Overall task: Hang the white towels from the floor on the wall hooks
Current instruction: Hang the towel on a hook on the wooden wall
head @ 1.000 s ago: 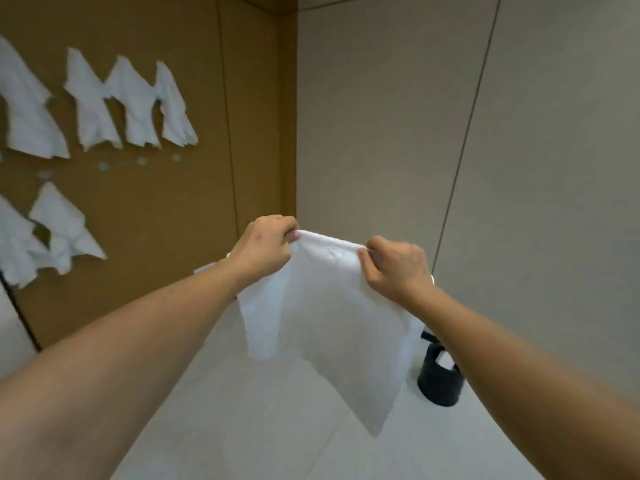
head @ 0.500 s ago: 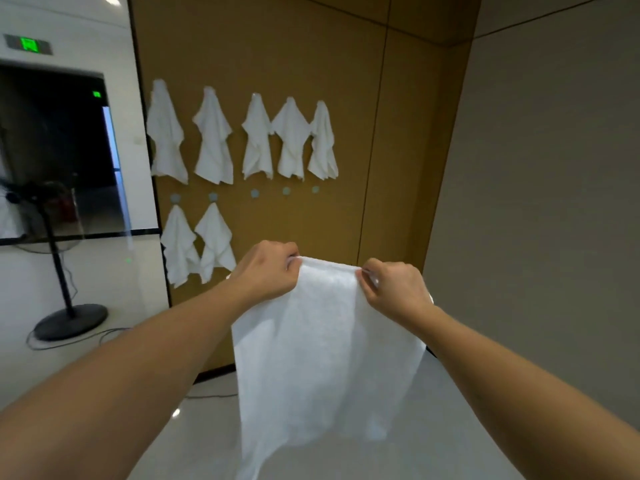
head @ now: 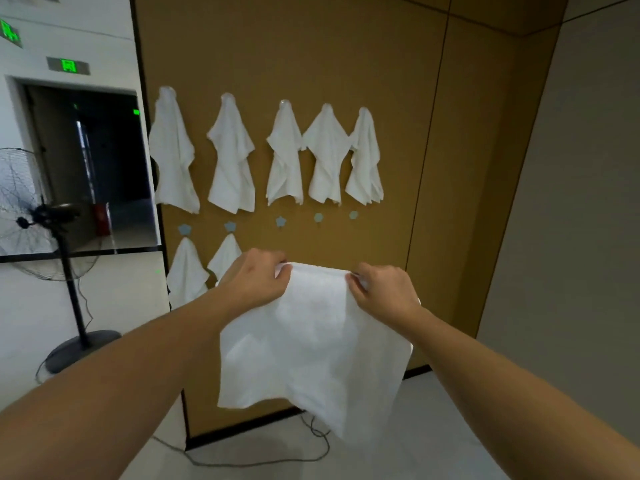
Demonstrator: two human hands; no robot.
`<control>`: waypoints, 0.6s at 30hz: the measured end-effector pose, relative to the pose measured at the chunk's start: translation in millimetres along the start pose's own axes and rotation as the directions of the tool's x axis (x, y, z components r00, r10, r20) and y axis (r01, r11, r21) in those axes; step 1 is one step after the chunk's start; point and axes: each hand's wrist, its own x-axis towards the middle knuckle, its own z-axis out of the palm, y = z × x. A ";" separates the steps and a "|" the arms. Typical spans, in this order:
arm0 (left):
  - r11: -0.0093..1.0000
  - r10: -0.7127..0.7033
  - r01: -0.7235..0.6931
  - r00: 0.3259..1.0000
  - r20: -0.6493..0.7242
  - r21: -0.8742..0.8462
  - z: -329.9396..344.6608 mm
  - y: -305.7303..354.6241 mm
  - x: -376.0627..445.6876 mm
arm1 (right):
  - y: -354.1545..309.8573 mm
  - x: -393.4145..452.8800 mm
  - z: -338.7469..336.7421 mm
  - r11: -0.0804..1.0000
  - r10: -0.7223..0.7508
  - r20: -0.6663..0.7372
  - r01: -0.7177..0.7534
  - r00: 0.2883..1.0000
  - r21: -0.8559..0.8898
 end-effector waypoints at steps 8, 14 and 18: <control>1.000 -0.012 0.013 0.999 -0.042 0.023 72.6 -43.8 106.7 | 58.5 109.1 95.8 0.995 -0.059 -0.002 0.059 0.998 0.076; 0.998 -0.036 0.040 0.997 -0.068 0.057 124.9 -64.5 192.2 | 112.6 192.5 162.0 0.979 -0.111 -0.039 0.116 0.993 0.165; 0.993 -0.067 0.073 0.996 -0.065 0.095 158.9 -78.1 250.7 | 150.3 247.5 206.6 0.953 -0.150 -0.026 0.152 0.988 0.262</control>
